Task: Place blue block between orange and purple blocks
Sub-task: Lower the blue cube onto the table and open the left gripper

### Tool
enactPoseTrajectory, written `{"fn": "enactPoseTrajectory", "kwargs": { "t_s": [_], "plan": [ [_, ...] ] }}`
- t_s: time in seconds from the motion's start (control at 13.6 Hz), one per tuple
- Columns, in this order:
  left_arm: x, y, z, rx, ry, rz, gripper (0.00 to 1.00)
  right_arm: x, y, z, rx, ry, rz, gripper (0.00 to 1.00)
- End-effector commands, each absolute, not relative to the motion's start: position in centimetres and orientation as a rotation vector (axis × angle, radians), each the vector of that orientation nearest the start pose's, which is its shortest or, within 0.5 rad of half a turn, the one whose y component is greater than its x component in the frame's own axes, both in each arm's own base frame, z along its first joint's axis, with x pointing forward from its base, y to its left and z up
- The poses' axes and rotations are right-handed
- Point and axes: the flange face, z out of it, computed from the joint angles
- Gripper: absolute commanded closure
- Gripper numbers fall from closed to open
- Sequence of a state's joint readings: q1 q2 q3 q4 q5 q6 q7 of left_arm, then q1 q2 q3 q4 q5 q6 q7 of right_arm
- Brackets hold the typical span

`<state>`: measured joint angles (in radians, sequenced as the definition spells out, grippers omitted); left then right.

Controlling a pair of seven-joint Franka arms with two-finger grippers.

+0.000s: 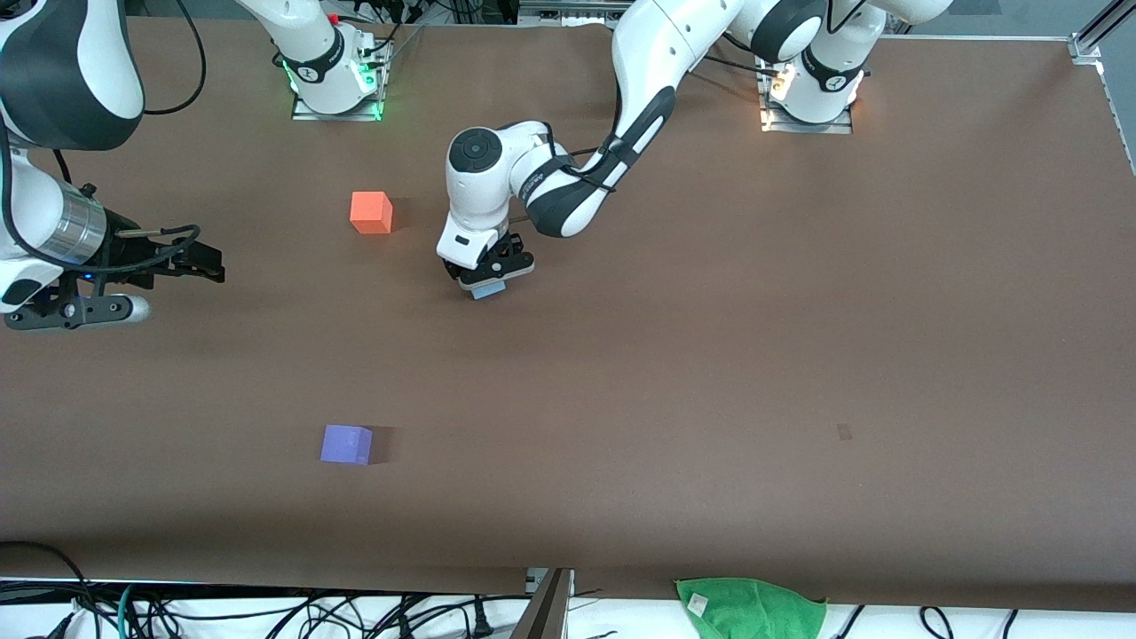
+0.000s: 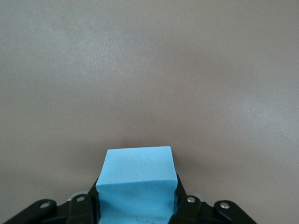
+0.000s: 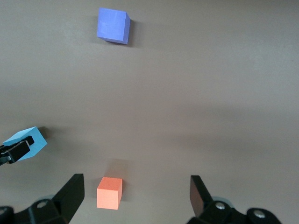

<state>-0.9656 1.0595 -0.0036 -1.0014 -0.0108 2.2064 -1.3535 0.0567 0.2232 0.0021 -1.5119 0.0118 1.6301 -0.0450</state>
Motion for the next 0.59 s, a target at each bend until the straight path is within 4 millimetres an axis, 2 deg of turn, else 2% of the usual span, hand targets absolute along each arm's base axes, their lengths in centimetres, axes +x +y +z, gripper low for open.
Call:
{"fn": "enactPoseTrajectory", "kwargs": {
  "t_s": [0.0, 0.07, 0.22, 0.37, 0.51],
  "plan": [
    [45.44, -65.56, 21.31, -3.218, -0.576, -0.110, 0.50, 62.08, 4.02, 52.88, -3.120, -0.165, 0.154, 0.00],
    [45.45, -65.56, 21.31, -3.218, -0.575, -0.112, 0.24, 62.08, 4.04, 52.88, -3.118, -0.165, 0.154, 0.00],
    [45.45, -65.51, 21.13, -3.215, -0.563, -0.122, 0.00, 62.08, 4.04, 52.88, -3.118, -0.165, 0.154, 0.00],
    [45.48, -65.35, 20.95, -3.192, -0.498, -0.201, 0.00, 62.10, 3.94, 52.95, -3.118, -0.163, 0.151, 0.00],
    [46.09, -65.08, 21.81, -3.194, -0.499, -0.227, 0.00, 62.12, 4.06, 52.80, -3.117, -0.162, 0.154, 0.00]
  ]
}}
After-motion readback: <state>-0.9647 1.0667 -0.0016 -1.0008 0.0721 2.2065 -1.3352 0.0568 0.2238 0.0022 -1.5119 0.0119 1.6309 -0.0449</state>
